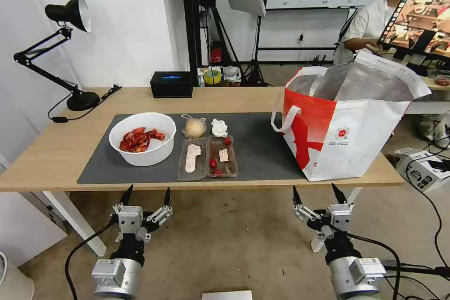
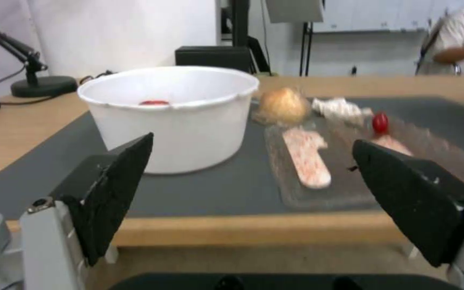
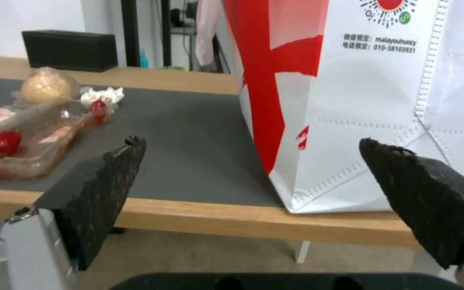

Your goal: Pick up the trash from the table and place it into the takeout bag.

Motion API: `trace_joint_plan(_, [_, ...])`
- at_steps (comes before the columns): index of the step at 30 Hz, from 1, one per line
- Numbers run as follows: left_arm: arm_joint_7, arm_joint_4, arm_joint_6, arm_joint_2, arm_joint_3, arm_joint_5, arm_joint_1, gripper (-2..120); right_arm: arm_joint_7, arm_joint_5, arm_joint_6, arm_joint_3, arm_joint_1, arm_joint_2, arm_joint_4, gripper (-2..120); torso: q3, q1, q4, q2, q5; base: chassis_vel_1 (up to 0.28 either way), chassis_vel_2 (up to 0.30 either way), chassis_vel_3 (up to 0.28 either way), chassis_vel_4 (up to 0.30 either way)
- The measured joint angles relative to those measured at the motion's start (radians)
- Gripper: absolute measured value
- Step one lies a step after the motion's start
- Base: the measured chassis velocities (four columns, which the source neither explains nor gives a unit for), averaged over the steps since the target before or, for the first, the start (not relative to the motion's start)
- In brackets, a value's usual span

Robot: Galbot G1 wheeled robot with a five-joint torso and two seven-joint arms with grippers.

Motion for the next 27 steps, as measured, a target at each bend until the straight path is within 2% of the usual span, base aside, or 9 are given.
trace_joint_plan(3, [-0.089,-0.018,0.086,0.043,0.034,-0.117,-0.068,100,-0.001,0.108,-0.098,0.038,0.037,-0.105,0.013,100,0.0,0.0,0.0,0.0,0.0,0.0,0.0,0.0,0.0])
trace_joint_plan(4, [-0.089,-0.018,0.086,0.043,0.034,-0.117,-0.068,100,-0.001,0.108,-0.098,0.038,0.037,-0.105,0.013,100,0.0,0.0,0.0,0.0,0.0,0.0,0.0,0.0,0.0])
trace_joint_plan(6, [-0.152,-0.03,0.146,0.072,0.057,-0.199,-0.114,100,-0.001,0.184,-0.166,0.063,0.063,-0.176,0.023,100,0.0,0.0,0.0001,0.0,-0.0001,0.0,0.0,0.0,0.0])
trace_joint_plan(7, [-0.152,-0.03,0.146,0.072,0.057,-0.199,-0.114,100,-0.001,0.184,-0.166,0.063,0.063,-0.176,0.023,100,0.0,0.0,0.0001,0.0,-0.0001,0.0,0.0,0.0,0.0])
trace_joint_plan(8, [-0.176,-0.035,0.163,0.087,0.068,-0.237,-0.136,100,-0.001,0.232,-0.209,0.079,0.079,-0.223,0.029,100,0.0,0.0,-0.0002,0.0,0.0001,0.0,0.0,0.0,0.0])
trace_joint_plan(10, [-0.178,-0.035,0.148,0.092,0.077,-0.26,-0.145,100,-0.002,0.314,-0.282,0.108,0.107,-0.301,0.04,100,0.0,0.0,0.0,0.0,0.0,0.0,0.0,0.0,0.0])
trace_joint_plan(12, [-0.179,-0.035,0.144,0.092,0.079,-0.262,-0.146,100,-0.003,0.345,-0.297,0.117,0.12,-0.328,0.043,100,0.0,0.0,0.0004,0.0,-0.0004,0.0,0.0,0.0,0.0])
trace_joint_plan(17, [-0.177,-0.041,0.139,0.091,0.081,-0.265,-0.144,100,-0.006,0.384,-0.245,0.114,0.151,-0.341,0.038,100,0.0,0.0,0.0001,0.0,0.0,0.0,0.0,0.0,0.0])
trace_joint_plan(27, [-0.175,-0.042,0.135,0.089,0.083,-0.274,-0.141,100,-0.006,0.384,-0.233,0.109,0.152,-0.334,0.038,100,0.0,0.0,0.0001,0.0,-0.0001,0.0,0.0,0.0,0.0])
